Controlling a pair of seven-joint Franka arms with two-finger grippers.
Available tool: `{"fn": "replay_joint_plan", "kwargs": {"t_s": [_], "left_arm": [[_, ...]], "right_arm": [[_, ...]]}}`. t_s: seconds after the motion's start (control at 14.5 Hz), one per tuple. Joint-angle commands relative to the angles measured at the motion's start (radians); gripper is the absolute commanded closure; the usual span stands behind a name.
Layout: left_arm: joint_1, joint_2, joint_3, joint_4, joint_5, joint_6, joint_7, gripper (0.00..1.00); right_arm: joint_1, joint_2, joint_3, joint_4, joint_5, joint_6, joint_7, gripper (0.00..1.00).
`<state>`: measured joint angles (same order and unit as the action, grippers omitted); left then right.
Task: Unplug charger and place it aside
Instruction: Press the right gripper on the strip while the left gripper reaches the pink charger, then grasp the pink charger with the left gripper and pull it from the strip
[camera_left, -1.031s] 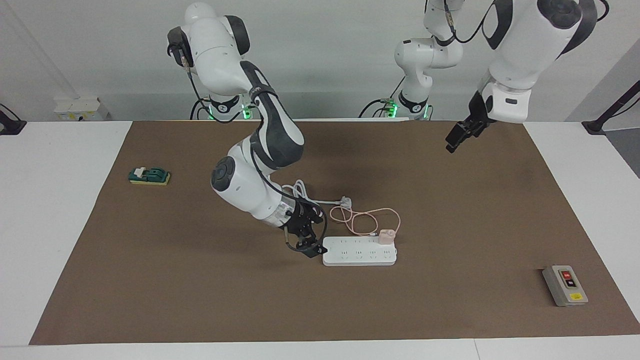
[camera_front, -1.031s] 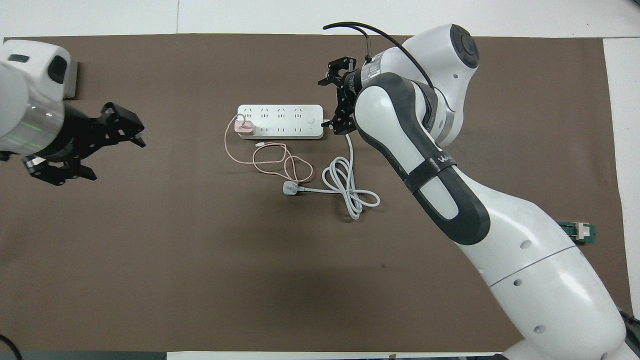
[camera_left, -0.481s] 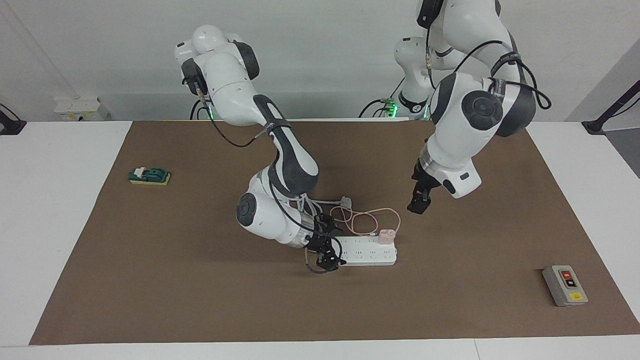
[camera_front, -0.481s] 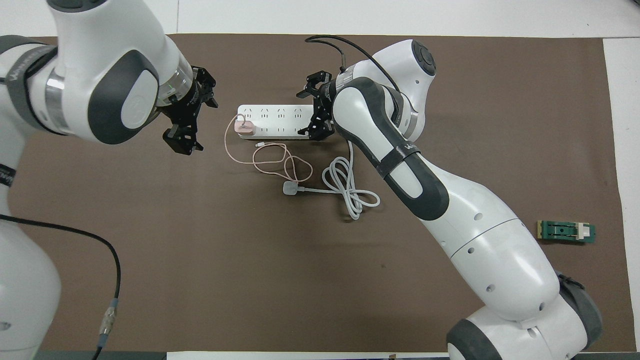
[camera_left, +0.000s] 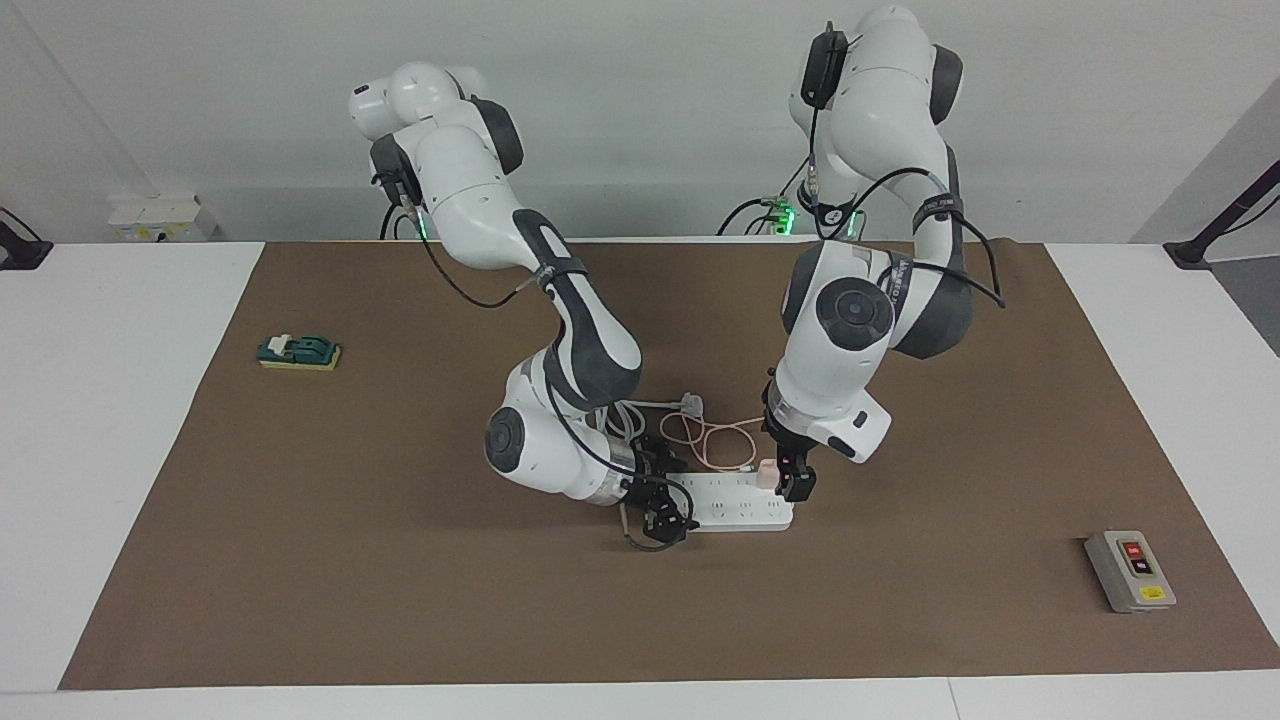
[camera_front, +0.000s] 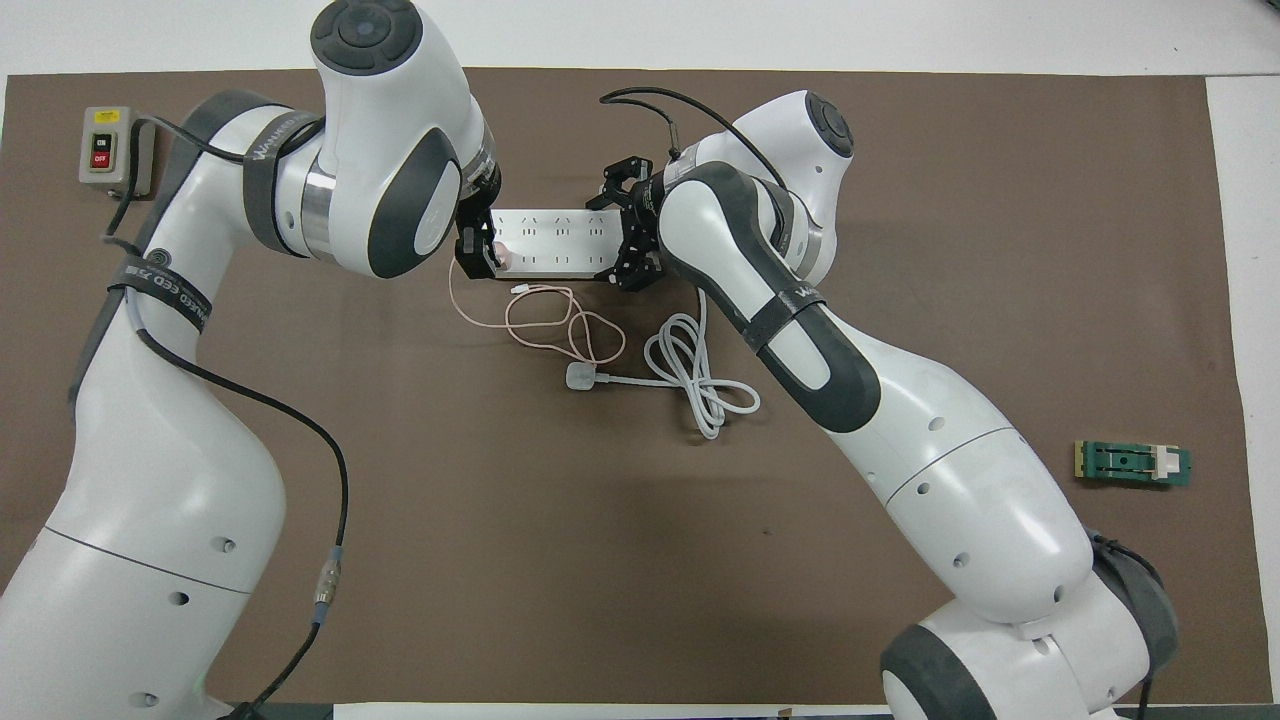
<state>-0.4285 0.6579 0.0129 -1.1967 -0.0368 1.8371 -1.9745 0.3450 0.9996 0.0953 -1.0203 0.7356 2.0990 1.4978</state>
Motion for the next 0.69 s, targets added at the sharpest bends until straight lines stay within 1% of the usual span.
{"fn": "replay_joint_plan", "kwargs": {"t_s": [0.0, 0.14, 0.21, 0.48, 0.62], "left_arm": [[-0.009, -0.033, 0.024, -0.085, 0.012, 0.085, -0.018, 0.0], [-0.016, -0.082, 0.024, -0.212, 0.04, 0.172, -0.014, 0.0], [-0.018, -0.095, 0.024, -0.242, 0.047, 0.194, -0.014, 0.0], [-0.019, -0.11, 0.022, -0.287, 0.049, 0.215, -0.007, 0.0], [-0.026, -0.127, 0.024, -0.329, 0.051, 0.252, -0.006, 0.0]], "right_arm": [[-0.008, 0.022, 0.009, 0.034, 0.016, -0.019, -0.036, 0.0], [-0.011, 0.022, 0.007, 0.032, 0.016, -0.014, -0.053, 0.0], [-0.005, 0.022, 0.007, 0.023, 0.015, -0.002, -0.065, 0.0], [-0.003, 0.022, 0.007, 0.012, 0.013, 0.01, -0.077, 0.0], [-0.003, 0.021, 0.007, 0.006, 0.013, 0.012, -0.079, 0.07]]}}
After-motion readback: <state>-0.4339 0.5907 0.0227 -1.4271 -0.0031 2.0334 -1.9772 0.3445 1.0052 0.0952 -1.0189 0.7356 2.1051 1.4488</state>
